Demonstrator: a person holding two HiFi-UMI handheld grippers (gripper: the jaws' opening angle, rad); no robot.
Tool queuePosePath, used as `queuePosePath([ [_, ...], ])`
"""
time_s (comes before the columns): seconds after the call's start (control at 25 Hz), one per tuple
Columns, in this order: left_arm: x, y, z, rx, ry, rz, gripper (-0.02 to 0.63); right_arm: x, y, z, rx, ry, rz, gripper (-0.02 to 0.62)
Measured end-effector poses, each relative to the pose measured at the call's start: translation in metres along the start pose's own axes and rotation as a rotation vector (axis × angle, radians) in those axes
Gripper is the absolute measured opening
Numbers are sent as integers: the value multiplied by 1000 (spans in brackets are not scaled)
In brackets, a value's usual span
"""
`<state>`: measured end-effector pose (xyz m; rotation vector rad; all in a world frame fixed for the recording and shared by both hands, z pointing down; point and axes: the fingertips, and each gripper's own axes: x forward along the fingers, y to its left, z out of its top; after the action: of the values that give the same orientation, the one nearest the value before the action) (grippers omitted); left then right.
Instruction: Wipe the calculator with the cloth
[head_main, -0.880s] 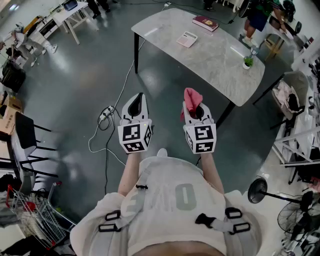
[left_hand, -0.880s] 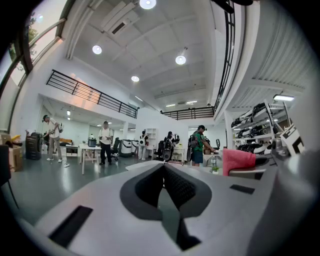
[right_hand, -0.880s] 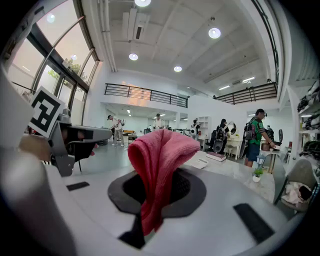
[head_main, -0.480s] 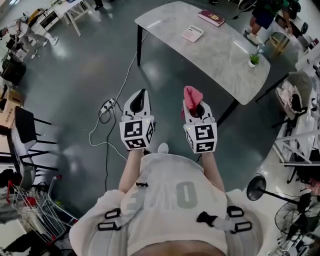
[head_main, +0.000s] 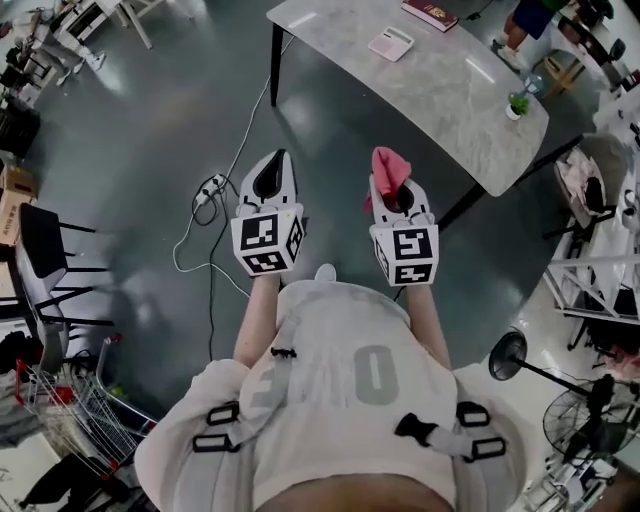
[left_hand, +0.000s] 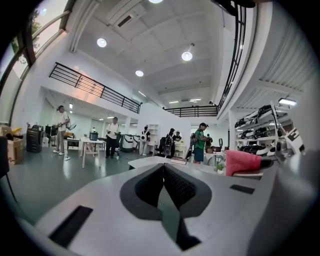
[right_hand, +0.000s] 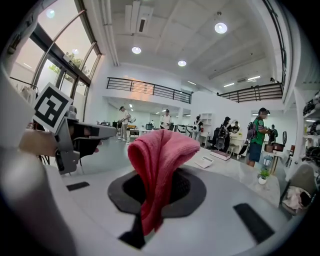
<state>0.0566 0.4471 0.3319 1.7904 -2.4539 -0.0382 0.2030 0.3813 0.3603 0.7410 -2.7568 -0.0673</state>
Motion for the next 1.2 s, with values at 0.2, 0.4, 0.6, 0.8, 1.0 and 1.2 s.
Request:
queuePosePath([
  [0.2, 13, 17, -13, 9, -3, -15, 20, 20, 6, -15, 18, 26, -12, 55],
  [0.4, 32, 29, -14, 12, -48, -63, 21, 40, -2, -35, 31, 98, -38, 52],
  [0.6, 55, 30, -13, 34, -41, -61, 21, 58, -21, -38, 85, 103, -39, 52],
  [0.8, 86, 37, -23, 32, -28, -58, 21, 100, -40, -38, 120, 65, -11, 54],
  [1.0, 143, 46, -24, 8, -6, -57, 21, 159, -71, -27, 109, 69, 16, 54],
  [1.2, 222, 55, -6, 5, -14, -22, 21, 216, -120, -4, 91, 61, 50, 55],
])
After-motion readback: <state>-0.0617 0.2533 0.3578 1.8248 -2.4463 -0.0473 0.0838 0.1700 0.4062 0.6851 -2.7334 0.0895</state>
